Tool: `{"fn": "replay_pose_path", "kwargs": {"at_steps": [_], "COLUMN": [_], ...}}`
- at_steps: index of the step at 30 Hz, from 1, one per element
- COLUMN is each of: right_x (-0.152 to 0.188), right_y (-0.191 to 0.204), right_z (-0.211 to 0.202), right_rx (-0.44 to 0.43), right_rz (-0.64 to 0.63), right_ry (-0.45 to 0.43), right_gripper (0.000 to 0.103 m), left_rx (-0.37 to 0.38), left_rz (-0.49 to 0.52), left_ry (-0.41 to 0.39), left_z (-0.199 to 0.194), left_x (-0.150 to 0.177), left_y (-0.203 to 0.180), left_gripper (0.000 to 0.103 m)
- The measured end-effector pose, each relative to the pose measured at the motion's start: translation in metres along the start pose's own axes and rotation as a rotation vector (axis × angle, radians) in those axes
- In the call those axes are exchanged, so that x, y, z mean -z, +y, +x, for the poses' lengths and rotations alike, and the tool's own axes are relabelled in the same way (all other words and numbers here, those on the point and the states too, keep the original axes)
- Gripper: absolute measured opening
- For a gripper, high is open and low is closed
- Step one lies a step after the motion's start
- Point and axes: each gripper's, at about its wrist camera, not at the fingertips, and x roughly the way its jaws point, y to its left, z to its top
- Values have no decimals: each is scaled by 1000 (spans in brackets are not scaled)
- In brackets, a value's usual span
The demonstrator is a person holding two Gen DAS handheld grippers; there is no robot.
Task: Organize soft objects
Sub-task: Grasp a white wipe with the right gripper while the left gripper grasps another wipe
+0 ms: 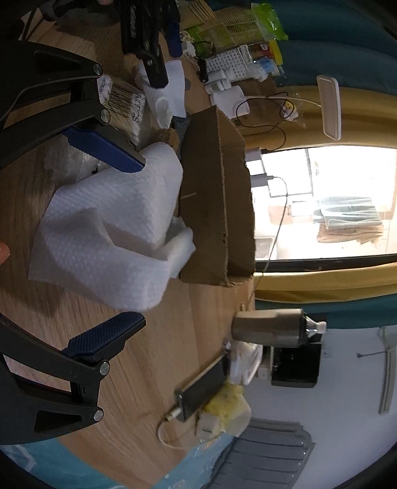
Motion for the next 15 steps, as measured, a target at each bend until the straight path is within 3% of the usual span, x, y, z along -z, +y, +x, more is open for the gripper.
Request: {"fn": "replay_pose_path", "kwargs": {"at_steps": [5, 9, 13, 15], "right_x": [4, 5, 7, 6], "right_y": [3, 3, 1, 0], "right_z": [6, 10, 10, 10], "right_rx": [-15, -24, -36, -61], "right_rz": [-11, -6, 9, 20], "right_ry": [18, 36, 47, 57], "right_gripper": [95, 95, 95, 94], "left_rx": [-7, 5, 18, 29], "left_rz": [-22, -37, -34, -38], "left_ry": [37, 60, 86, 98], "left_z": [12, 15, 18, 19], "left_x": [5, 9, 12, 13], "left_y": [5, 5, 4, 4], "left_gripper": [97, 82, 58, 52]}}
